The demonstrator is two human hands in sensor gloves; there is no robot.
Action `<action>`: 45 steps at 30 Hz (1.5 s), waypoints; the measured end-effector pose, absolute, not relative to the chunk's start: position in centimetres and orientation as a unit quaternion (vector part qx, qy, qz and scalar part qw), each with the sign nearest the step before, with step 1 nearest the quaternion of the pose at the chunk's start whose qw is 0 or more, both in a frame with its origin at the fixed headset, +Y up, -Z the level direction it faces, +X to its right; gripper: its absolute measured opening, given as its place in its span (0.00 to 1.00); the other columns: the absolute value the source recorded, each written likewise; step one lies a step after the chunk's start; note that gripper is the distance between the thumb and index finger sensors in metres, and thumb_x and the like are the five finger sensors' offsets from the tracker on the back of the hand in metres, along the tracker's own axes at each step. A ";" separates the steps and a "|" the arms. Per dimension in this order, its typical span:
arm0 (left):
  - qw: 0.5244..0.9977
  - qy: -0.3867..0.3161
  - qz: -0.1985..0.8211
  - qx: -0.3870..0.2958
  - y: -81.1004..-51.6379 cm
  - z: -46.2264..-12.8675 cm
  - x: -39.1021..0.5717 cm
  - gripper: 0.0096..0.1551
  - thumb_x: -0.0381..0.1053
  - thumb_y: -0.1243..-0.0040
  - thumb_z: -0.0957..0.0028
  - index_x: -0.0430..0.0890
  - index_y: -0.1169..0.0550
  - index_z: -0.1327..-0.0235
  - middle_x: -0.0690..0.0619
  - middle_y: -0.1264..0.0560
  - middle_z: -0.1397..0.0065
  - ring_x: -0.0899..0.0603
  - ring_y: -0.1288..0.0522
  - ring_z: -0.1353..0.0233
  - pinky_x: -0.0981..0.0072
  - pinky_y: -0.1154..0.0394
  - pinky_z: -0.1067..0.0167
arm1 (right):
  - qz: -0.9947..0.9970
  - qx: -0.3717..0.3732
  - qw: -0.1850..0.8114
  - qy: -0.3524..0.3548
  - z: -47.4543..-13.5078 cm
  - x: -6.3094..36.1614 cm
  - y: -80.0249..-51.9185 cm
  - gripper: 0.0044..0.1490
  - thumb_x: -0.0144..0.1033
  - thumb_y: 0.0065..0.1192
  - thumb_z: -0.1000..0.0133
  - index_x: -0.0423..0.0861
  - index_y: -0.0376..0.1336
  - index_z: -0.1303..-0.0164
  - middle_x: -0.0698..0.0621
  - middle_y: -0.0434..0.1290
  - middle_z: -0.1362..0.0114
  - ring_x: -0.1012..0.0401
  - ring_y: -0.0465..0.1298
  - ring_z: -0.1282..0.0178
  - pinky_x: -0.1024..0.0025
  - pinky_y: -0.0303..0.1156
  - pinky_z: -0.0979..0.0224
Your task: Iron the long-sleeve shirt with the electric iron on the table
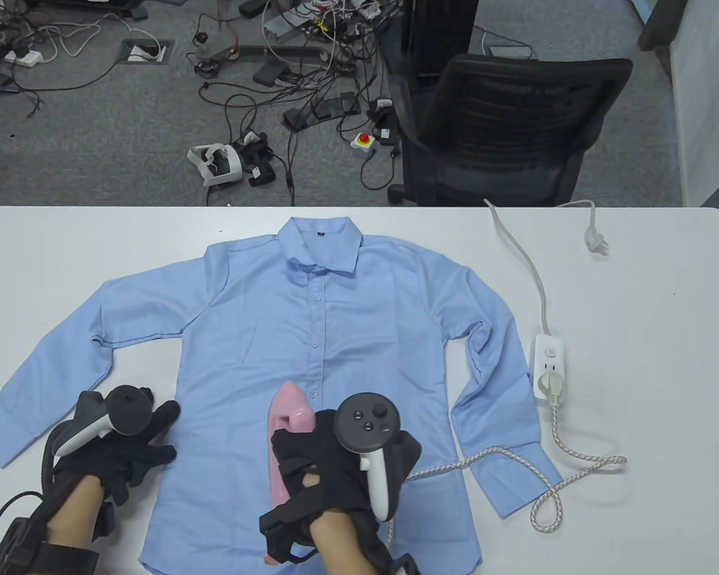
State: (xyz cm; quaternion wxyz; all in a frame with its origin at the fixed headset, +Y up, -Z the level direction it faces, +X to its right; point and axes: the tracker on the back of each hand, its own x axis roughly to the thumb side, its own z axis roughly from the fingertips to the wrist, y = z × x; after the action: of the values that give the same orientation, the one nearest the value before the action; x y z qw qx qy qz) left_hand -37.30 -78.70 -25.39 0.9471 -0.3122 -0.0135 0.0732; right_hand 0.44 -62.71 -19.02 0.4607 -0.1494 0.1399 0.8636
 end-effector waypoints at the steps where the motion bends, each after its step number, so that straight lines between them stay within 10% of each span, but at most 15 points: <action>1: 0.948 -0.015 0.082 -0.308 -78.6 -25.4 -37.3 0.41 0.69 0.48 0.43 0.69 0.52 0.22 0.52 0.68 0.13 0.38 0.71 0.17 0.32 0.74 0.31 | 0.861 -0.149 0.470 0.126 -19.3 2.2 -61.8 0.35 0.49 0.71 0.57 0.42 0.59 0.51 0.58 0.73 0.55 0.63 0.84 0.60 0.65 0.83 0.52; 10: 0.962 -0.038 0.125 -0.240 -77.5 -25.1 -36.7 0.39 0.71 0.53 0.44 0.68 0.51 0.22 0.52 0.66 0.13 0.38 0.70 0.17 0.32 0.72 0.31 | 0.788 -0.152 0.592 0.074 -21.3 16.3 -60.2 0.22 0.48 0.74 0.59 0.51 0.63 0.63 0.61 0.76 0.60 0.59 0.83 0.55 0.53 0.77 0.41; 19: 0.967 -0.084 0.056 -0.232 -77.3 -24.7 -33.0 0.38 0.71 0.54 0.45 0.69 0.51 0.23 0.53 0.66 0.13 0.39 0.70 0.17 0.32 0.72 0.30 | 0.760 -0.107 0.640 -0.046 -26.2 25.1 -62.5 0.24 0.43 0.76 0.61 0.59 0.62 0.61 0.62 0.73 0.49 0.45 0.62 0.23 0.40 0.52 0.29; 29: 0.959 -0.090 0.081 -0.256 -77.8 -24.7 -32.9 0.39 0.71 0.55 0.44 0.68 0.52 0.22 0.52 0.67 0.13 0.38 0.70 0.17 0.32 0.72 0.30 | 0.731 -0.175 0.648 -0.125 -32.3 30.2 -66.2 0.24 0.41 0.77 0.61 0.58 0.62 0.60 0.60 0.72 0.48 0.39 0.54 0.22 0.39 0.51 0.29; 45: 0.953 -0.109 0.076 -0.271 -78.2 -24.9 -31.7 0.38 0.71 0.55 0.44 0.69 0.52 0.23 0.53 0.67 0.14 0.39 0.70 0.17 0.33 0.72 0.30 | 0.678 -0.319 0.648 -0.137 -31.6 38.6 -75.2 0.24 0.38 0.77 0.60 0.58 0.62 0.59 0.59 0.71 0.47 0.39 0.52 0.22 0.39 0.49 0.29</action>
State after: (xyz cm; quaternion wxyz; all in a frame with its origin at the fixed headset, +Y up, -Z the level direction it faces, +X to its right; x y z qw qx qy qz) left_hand -31.66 -78.19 -24.89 0.9534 -0.2707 -0.1095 0.0761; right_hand 38.57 -75.25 -31.62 0.6478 -0.3190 -0.1366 0.6782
